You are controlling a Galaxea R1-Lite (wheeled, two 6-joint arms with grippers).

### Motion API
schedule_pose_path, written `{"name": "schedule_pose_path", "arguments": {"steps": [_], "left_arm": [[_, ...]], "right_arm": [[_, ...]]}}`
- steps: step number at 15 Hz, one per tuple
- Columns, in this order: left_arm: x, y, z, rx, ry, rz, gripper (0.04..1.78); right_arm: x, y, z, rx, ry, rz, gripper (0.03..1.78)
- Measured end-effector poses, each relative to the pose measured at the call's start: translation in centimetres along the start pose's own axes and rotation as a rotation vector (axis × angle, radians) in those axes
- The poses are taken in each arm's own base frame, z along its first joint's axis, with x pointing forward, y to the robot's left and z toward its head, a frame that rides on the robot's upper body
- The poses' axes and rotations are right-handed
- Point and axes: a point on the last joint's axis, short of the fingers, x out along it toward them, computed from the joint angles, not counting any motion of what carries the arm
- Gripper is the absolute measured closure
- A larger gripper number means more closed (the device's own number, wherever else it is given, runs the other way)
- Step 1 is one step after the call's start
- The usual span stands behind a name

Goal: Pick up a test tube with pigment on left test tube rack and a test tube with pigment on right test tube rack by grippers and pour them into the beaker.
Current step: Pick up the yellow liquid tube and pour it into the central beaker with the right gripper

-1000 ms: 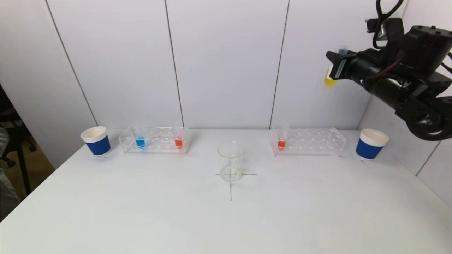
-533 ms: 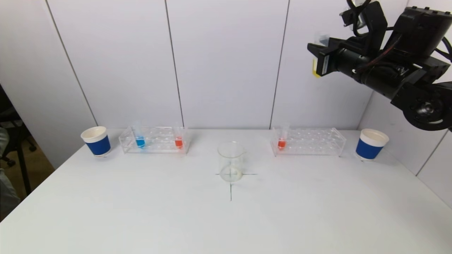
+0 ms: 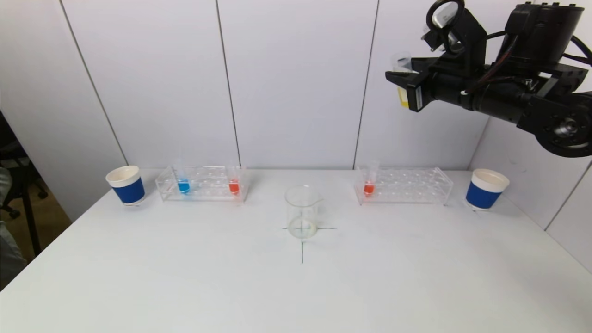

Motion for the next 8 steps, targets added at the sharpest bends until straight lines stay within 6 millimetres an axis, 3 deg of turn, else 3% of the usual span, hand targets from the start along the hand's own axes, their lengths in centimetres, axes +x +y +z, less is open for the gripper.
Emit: {"name": "schedule_pose_path", "arguments": {"steps": [8], "left_arm": [[0.0,0.0,0.0,0.0,0.0,0.0,0.06]], "right_arm": [[2.5,2.6,-0.4,-0.168,-0.026,0.095,1.32]]}}
